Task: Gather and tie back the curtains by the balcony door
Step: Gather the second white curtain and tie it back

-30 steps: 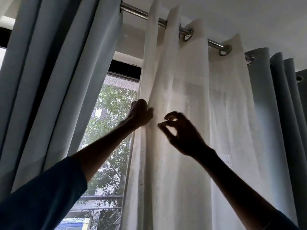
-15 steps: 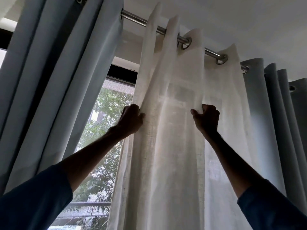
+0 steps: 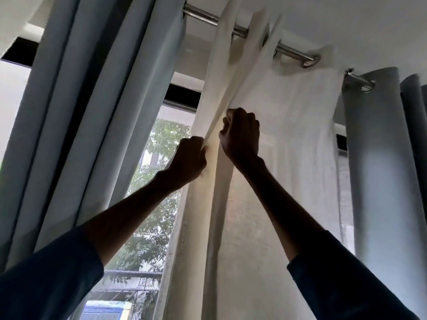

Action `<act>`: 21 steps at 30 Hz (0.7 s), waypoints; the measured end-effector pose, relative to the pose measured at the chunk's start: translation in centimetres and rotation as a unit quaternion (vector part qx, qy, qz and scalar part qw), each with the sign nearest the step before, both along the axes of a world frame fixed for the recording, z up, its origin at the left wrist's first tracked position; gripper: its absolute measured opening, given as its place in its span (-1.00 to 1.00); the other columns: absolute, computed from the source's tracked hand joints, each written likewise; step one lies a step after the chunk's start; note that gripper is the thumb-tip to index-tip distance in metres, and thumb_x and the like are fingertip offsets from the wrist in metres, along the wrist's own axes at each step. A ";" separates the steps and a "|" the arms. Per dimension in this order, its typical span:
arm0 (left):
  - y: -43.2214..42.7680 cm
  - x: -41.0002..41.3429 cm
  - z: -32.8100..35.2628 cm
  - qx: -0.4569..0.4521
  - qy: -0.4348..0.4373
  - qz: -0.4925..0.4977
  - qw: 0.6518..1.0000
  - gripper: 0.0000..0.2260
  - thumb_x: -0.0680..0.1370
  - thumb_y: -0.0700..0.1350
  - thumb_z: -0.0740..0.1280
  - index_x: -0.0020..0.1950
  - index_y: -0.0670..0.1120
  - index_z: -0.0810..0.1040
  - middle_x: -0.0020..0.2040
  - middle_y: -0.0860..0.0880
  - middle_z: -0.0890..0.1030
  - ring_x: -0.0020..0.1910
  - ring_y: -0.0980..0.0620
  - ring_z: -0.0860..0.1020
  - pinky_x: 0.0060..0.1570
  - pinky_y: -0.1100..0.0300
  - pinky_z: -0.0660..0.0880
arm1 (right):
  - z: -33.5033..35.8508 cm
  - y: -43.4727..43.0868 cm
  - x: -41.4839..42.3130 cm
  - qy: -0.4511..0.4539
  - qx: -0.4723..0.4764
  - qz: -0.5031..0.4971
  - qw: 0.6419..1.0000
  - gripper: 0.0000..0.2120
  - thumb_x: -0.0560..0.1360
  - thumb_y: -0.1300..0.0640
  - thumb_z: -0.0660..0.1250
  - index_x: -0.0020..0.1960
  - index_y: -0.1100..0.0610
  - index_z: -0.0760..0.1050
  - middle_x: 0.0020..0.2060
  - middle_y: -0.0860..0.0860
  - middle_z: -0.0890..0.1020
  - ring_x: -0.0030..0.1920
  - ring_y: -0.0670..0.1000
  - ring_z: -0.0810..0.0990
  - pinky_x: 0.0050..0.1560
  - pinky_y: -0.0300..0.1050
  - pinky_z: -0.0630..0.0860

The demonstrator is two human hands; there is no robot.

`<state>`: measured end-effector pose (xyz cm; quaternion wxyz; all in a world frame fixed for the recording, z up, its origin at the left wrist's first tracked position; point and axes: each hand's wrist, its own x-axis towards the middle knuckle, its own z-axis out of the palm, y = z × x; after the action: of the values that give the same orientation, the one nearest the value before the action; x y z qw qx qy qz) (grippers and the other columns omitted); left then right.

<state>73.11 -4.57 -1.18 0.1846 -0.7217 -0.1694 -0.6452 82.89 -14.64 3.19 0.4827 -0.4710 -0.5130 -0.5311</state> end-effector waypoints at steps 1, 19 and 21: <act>-0.1 0.1 -0.1 0.010 0.001 -0.008 1.000 -0.81 0.65 -0.21 0.21 -0.08 -0.29 0.51 -0.16 -0.26 0.57 -0.17 -0.25 0.54 -0.13 0.14 0.24 | -0.3 0.0 0.5 0.003 0.004 0.001 1.000 -0.78 0.52 0.34 0.27 -0.24 0.14 0.35 -0.35 -0.04 0.36 -0.24 0.07 0.36 -0.17 -0.09 0.20; -4.5 4.4 -6.8 0.017 0.043 -0.019 0.999 -0.86 0.54 -0.26 0.22 -0.07 -0.06 0.54 -0.11 -0.04 0.57 -0.34 0.02 0.59 -0.34 0.18 0.57 | -11.5 -3.1 8.0 0.044 -0.033 -0.043 0.998 -0.57 0.45 0.45 0.26 -0.27 -0.04 0.21 -0.57 -0.13 0.11 -0.59 -0.14 0.11 -0.50 -0.39 0.06; -4.6 4.9 -6.3 -0.022 0.029 -0.051 0.998 -0.79 0.49 -0.19 0.20 -0.20 -0.05 0.62 -0.17 -0.03 0.66 -0.29 0.03 0.63 -0.18 0.12 0.62 | -12.3 -3.1 8.1 0.041 -0.051 -0.065 0.996 -0.70 0.46 0.41 0.31 -0.18 0.00 0.57 -0.49 -0.08 0.52 -0.50 -0.13 0.47 -0.43 -0.31 0.42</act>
<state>78.01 -9.13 -7.46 0.1405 -0.7519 -0.1410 -0.6285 90.96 -17.73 -9.09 0.4435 -0.5488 -0.4872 -0.5145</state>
